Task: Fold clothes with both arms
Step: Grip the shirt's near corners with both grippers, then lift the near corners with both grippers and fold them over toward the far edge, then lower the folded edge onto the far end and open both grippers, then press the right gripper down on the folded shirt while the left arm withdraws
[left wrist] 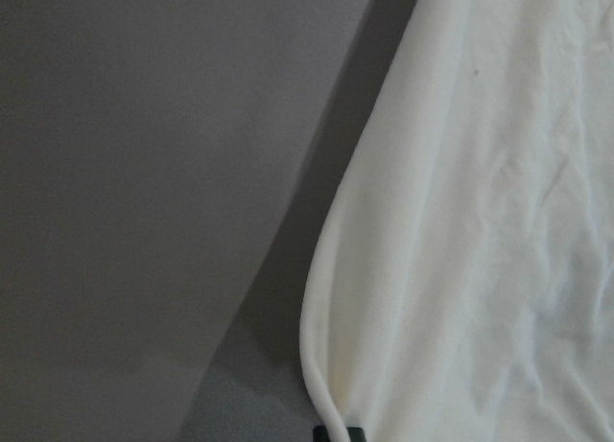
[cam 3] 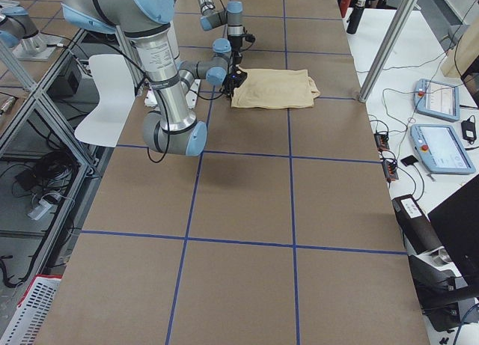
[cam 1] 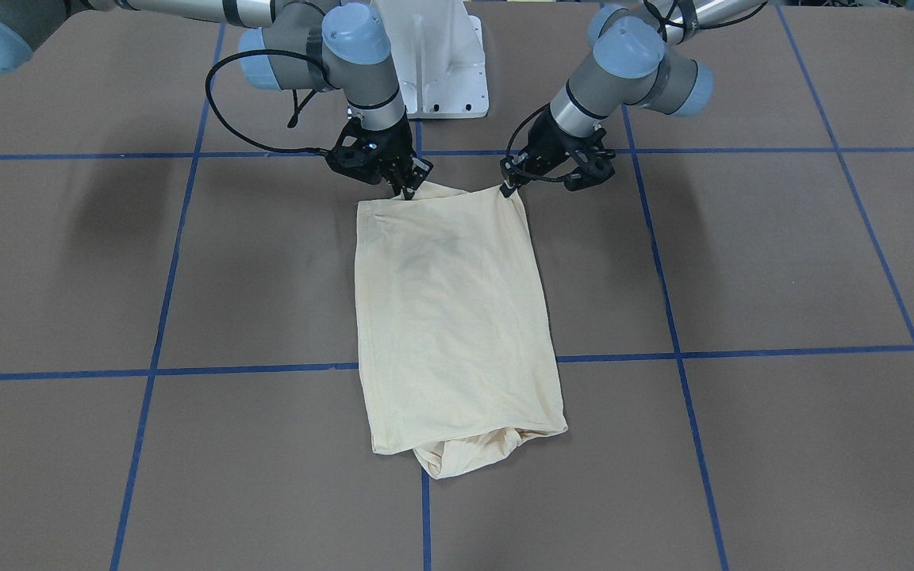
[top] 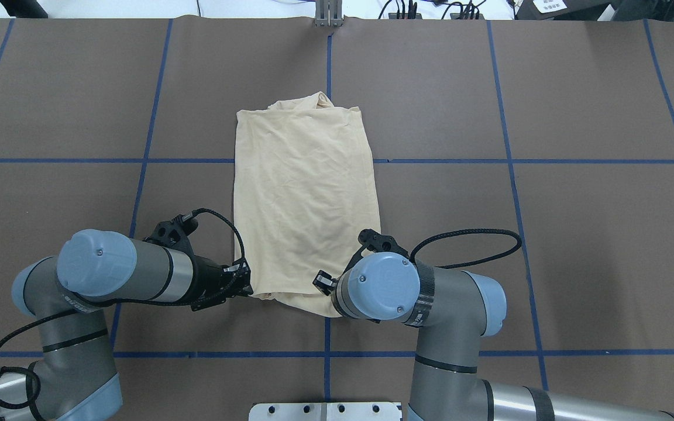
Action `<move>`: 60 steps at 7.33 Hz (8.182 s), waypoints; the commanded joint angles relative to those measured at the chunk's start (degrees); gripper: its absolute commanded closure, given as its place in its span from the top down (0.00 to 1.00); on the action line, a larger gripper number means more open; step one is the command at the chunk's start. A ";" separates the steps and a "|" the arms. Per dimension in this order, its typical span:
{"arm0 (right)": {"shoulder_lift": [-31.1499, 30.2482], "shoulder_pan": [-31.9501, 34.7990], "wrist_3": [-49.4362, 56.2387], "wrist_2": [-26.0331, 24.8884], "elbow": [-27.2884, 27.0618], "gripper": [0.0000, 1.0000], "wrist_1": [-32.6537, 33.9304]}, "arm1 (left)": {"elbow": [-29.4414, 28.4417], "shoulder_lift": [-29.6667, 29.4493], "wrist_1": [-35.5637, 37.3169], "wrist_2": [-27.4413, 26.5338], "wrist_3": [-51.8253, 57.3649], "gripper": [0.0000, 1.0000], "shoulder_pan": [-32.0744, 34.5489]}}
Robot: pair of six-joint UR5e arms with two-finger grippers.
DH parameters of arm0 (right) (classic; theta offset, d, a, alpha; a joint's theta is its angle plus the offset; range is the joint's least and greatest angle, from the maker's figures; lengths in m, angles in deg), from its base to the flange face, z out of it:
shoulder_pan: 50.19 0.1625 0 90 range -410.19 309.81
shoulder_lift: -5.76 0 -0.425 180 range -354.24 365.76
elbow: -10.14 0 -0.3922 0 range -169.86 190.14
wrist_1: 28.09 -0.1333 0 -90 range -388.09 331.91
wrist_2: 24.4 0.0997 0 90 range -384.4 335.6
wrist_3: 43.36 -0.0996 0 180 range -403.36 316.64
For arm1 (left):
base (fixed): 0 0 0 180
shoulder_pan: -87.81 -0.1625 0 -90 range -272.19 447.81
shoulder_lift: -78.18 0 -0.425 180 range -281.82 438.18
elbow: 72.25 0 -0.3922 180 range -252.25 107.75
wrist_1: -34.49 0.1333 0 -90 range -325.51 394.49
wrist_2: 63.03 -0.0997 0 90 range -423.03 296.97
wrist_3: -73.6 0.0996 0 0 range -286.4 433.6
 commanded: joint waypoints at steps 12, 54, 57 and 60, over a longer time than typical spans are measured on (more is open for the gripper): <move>0.44 0.97 -5.92 -0.12 1.09 0.45 -0.35 | -0.19 0.00 0.00 -0.09 0.00 0.00 -0.02; 19.60 22.85 13.83 9.72 28.53 1.00 -15.37 | -19.53 -17.24 14.41 15.64 27.50 1.00 28.35; 20.12 17.34 17.71 10.25 24.56 1.00 -11.53 | -17.33 -14.34 14.68 16.95 32.14 1.00 30.55; 22.50 11.79 32.86 2.91 25.87 1.00 -3.25 | -17.06 -12.83 14.59 18.10 34.63 1.00 31.97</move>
